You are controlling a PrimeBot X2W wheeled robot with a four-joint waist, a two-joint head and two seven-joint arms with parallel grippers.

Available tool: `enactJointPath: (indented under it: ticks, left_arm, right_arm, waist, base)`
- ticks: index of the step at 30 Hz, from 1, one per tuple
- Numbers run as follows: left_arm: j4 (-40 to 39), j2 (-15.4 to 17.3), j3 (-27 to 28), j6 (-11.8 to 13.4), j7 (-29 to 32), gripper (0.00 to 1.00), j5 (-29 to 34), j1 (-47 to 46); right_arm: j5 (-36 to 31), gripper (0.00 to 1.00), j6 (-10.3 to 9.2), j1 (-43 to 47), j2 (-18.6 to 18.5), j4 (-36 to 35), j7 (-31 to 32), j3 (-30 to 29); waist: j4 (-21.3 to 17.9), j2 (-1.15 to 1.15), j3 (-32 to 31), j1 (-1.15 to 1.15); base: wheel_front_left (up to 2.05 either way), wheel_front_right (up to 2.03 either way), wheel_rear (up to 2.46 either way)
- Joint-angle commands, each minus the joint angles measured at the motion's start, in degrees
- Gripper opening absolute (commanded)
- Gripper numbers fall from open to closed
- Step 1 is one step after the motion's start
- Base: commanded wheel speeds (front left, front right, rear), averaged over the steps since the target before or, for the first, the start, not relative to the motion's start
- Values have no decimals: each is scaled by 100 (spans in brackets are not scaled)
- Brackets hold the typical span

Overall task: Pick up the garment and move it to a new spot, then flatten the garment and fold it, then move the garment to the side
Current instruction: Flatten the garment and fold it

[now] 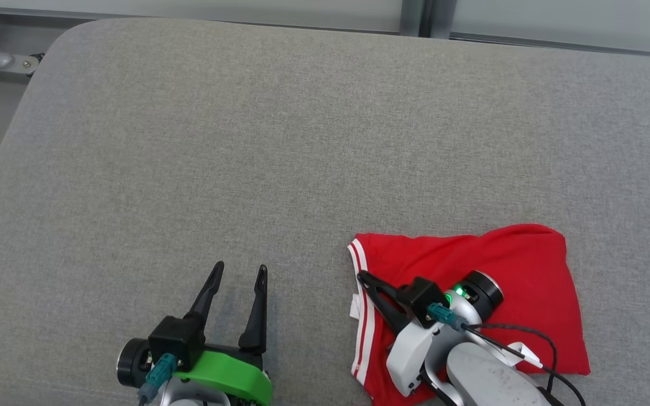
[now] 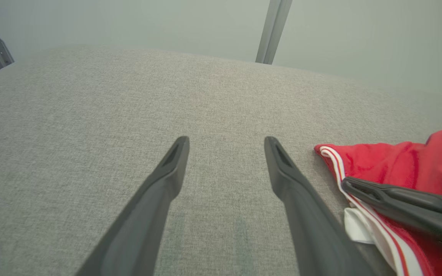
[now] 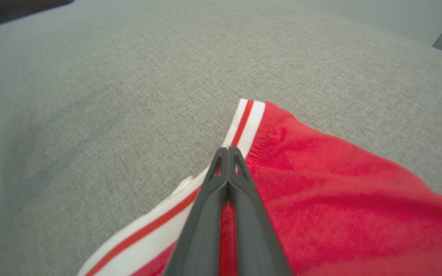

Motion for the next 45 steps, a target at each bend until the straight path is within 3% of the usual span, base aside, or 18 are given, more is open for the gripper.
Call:
enactJointPath:
  ticks: [1,9,13,18,19,20,21,22,33,38,45]
  left_arm:
    - [-3,-4,-9,23,-16,100,-27,-81]
    - [17,-3,43,83,-16,100,-42,77]
    - [-35,7,294,105,-16,100,23,280]
    - [-158,41,602,39,-16,100,96,506]
    - [-168,40,649,34,-16,100,97,546]
    - [-168,40,649,34,-16,100,97,546]
    - [-174,39,708,23,-16,100,87,575]
    - [-162,38,742,-11,-16,100,70,617]
    - [14,90,1138,-183,-16,100,223,1156]
    - [115,105,1224,-270,-16,100,319,1243]
    - [240,87,1357,-381,-16,100,423,1339]
  right_arm:
    - [67,0,-4,-67,-18,40,-14,42]
    - [263,0,-4,-58,-16,-246,-14,270]
    - [371,0,-4,149,-16,-935,-14,142]
    - [51,0,-4,628,-153,-1720,-14,-361]
    - [7,18,-5,763,-233,-1873,-14,-507]
    - [7,18,-5,763,-233,-1873,-14,-507]
    - [-50,43,-5,894,-305,-2031,-15,-636]
    - [-117,100,-4,1037,-377,-2184,-15,-766]
    - [-353,100,-5,2538,-812,-2979,-15,-2386]
    - [-426,100,-5,2941,-940,-2940,-14,-2969]
    - [-480,100,-5,3259,-806,-2817,-14,-3585]
  waist:
    - [16,0,-3,0]
    - [-124,0,-156,0]
    - [-388,0,-375,0]
    - [-772,0,-567,0]
    - [-838,0,-611,0]
    - [-838,0,-611,0]
    - [-906,0,-657,0]
    - [-977,0,-702,0]
    - [-1526,0,-1258,0]
    - [-1571,0,-1400,0]
    - [-1507,0,-1554,0]
  base:
    - [0,0,0]
    - [0,0,0]
    - [0,0,0]
    - [0,0,0]
    - [0,0,0]
    - [0,0,0]
    - [0,0,0]
    - [0,0,0]
    - [0,0,0]
    - [0,0,0]
    - [0,0,0]
